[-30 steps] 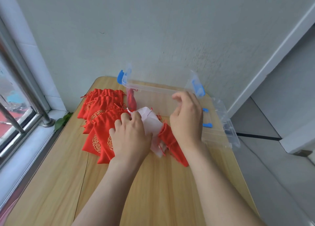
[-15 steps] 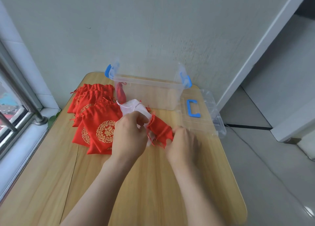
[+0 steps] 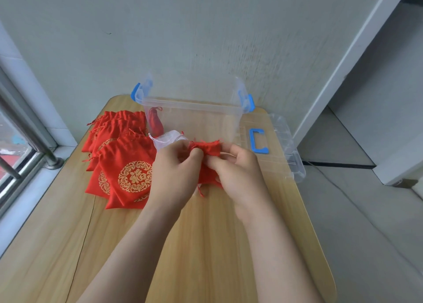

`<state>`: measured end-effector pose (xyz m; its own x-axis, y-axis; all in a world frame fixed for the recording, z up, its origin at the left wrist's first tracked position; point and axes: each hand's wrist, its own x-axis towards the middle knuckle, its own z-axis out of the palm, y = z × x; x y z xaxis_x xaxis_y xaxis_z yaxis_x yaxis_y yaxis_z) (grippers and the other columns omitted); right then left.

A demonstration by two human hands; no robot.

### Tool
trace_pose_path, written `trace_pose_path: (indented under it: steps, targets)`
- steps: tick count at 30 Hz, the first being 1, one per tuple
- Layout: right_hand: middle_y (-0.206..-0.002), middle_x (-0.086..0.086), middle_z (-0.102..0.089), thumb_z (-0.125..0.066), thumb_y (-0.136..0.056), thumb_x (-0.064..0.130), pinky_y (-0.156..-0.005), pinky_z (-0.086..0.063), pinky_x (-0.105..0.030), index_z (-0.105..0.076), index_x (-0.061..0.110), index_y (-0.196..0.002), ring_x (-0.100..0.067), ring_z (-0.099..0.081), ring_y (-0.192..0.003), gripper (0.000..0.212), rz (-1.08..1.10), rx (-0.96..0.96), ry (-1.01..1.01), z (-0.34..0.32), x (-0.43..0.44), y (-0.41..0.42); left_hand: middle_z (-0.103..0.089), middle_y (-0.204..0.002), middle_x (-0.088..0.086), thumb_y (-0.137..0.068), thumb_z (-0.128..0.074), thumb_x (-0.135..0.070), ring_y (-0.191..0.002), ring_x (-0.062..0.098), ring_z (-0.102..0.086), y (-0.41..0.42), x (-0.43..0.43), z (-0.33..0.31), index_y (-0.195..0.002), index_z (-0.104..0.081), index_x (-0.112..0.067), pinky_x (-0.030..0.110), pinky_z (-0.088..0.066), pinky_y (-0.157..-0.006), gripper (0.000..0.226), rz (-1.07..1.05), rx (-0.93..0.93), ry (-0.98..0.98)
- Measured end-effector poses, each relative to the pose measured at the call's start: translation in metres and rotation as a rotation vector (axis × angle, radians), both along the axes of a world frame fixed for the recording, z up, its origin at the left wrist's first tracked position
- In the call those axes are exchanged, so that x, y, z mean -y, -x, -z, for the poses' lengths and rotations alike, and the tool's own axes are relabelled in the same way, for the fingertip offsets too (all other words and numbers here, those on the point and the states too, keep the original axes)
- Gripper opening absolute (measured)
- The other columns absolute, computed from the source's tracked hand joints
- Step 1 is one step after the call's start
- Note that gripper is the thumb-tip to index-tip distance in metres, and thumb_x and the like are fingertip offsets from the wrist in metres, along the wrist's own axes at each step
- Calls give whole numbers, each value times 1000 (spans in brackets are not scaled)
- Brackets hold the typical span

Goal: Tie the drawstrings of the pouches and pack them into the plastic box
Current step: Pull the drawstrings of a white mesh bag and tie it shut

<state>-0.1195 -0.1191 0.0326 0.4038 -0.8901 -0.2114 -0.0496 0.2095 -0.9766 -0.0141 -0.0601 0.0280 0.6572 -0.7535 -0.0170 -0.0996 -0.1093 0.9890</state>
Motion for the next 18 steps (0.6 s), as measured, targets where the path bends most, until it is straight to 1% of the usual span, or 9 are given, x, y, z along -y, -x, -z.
trace_pose_path:
  steps: [1,3,5,6,9,12,15,17,18]
  targets:
    - [-94,-15,-81,-70,-92,7,-74,-62,-50,-75,15,-113,-39,-76,-81,23,-6,30,-24,-2,2,-1,-76,-72,8,-98,-60,-19,-63,39,-72,-1,2,0,-89,-75,-16,50,-61,-63,18,-16,26,18]
    - [-92,-19,-78,-66,-91,10,-67,-57,-39,-78,14,-102,-35,-70,-75,17,-10,90,-81,-7,5,-1,-76,-75,2,-102,-61,-18,-66,29,-74,-5,4,2,-90,-74,-18,47,-61,-65,17,-40,77,63]
    - [-89,-8,-76,-69,-92,22,-70,-51,-30,-77,21,-90,-23,-68,-79,8,31,133,-159,-10,8,-1,-77,-83,-2,-102,-65,-19,-74,21,-76,-9,6,2,-94,-77,-24,48,-63,-74,15,-27,125,92]
    - [-89,-2,-75,-71,-94,27,-72,-49,-29,-76,23,-90,-18,-69,-80,8,54,150,-186,-10,10,0,-77,-86,-3,-101,-68,-21,-76,20,-76,-11,6,2,-95,-78,-26,48,-63,-77,13,-17,148,94]
    - [-91,3,-78,-73,-99,27,-69,-49,-23,-79,22,-98,-11,-72,-80,8,91,179,-186,-8,11,-1,-78,-83,-11,-96,-77,-23,-70,8,-73,-13,4,2,-92,-79,-31,43,-63,-76,9,-42,235,95]
    - [-103,-1,-81,-74,-99,27,-65,-51,-21,-79,22,-106,-12,-74,-86,10,159,181,-175,-6,11,-1,-78,-82,-16,-92,-82,-23,-75,0,-73,-15,3,1,-89,-75,-40,34,-63,-78,19,-76,283,80]
    - [-105,-1,-81,-73,-100,27,-64,-51,-21,-79,21,-112,-13,-72,-87,14,189,159,-148,-4,12,0,-78,-86,-15,-94,-76,-10,-83,-5,-73,-19,4,4,-99,-78,-32,25,-61,-84,23,-32,312,30]
    - [-107,-3,-81,-73,-100,27,-63,-52,-20,-78,21,-113,-13,-71,-87,15,186,149,-127,-5,10,-1,-76,-82,-18,-95,-72,-7,-80,-8,-71,-21,4,6,-97,-77,-29,15,-57,-79,22,-24,370,-22]
    - [-108,-3,-80,-73,-101,27,-61,-52,-19,-78,21,-114,-12,-71,-87,15,186,147,-118,-5,9,-1,-75,-77,-16,-96,-71,-11,-75,-5,-71,-21,2,7,-94,-78,-27,16,-56,-74,18,-28,393,-48]
